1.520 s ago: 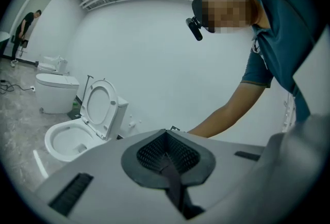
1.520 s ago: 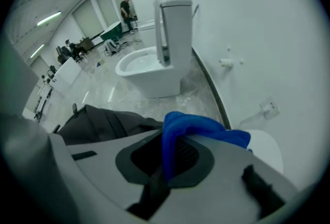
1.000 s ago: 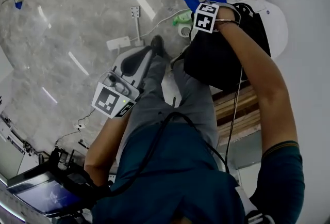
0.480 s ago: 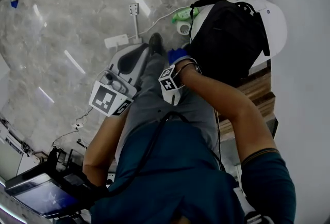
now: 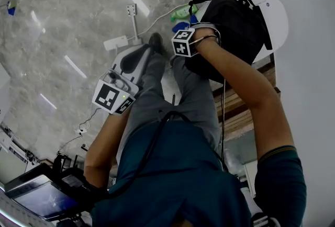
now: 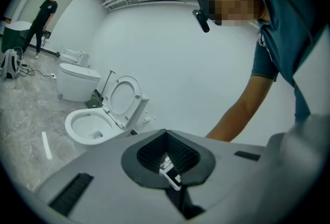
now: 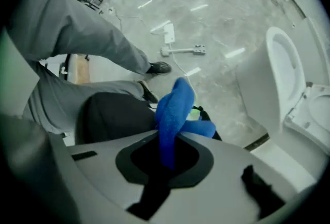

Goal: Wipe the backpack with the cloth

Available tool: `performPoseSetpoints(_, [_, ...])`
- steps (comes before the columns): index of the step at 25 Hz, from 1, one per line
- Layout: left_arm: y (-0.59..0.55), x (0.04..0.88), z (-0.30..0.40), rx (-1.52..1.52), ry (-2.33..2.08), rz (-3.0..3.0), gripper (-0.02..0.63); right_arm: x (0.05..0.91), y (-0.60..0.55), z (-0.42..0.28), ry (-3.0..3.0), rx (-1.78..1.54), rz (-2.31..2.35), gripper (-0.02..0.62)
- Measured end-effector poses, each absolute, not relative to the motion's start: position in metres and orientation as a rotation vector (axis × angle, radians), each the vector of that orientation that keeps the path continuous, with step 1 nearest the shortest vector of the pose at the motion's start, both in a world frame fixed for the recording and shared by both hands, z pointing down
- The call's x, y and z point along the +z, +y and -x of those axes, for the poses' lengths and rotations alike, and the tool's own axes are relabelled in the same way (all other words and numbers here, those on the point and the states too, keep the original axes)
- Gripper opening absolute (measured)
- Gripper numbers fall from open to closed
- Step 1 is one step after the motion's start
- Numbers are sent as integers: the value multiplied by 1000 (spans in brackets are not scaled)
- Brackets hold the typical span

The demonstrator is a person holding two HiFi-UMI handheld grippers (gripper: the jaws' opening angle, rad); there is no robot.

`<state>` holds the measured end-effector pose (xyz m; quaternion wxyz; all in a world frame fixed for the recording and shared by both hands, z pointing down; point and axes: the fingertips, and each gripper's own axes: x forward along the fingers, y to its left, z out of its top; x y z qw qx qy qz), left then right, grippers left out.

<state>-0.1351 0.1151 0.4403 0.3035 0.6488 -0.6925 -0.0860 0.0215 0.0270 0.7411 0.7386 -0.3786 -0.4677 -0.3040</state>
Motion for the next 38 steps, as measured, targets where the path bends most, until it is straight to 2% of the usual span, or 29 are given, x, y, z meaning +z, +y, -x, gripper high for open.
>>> performPoseSetpoints(2, [115,439,136,-227,-1836,-1725,5,743,0,-11,-979,-775,808,26])
performPoseSetpoints(5, [115,439,139,-229,-1839,-1723,5,746,23,-25,-891,-890,879,26])
performPoseSetpoints(14, [108,439,129,-205,-1791,-1757,5,737,207,-157,-872,-771,1172,26])
performPoseSetpoints(20, [94,441,116,-170,-1698,-1823,5,729,210,-169,-1303,-696,1015,26])
performPoseSetpoints(26, [70,438,99,-127,-1613,-1909,5,729,173,-212,-1494,-80,462,26])
performPoseSetpoints(32, [54,437,77,-54,-1540,-1978,5,756,123,-308,-1389,467,-210,26])
performPoseSetpoints(35, [49,438,70,-23,-1506,-2000,5,761,89,-335,-1399,864,-586,26])
performPoseSetpoints(38, [44,437,58,-2,-1481,-2019,5,761,72,-368,-1356,1094,-855,26])
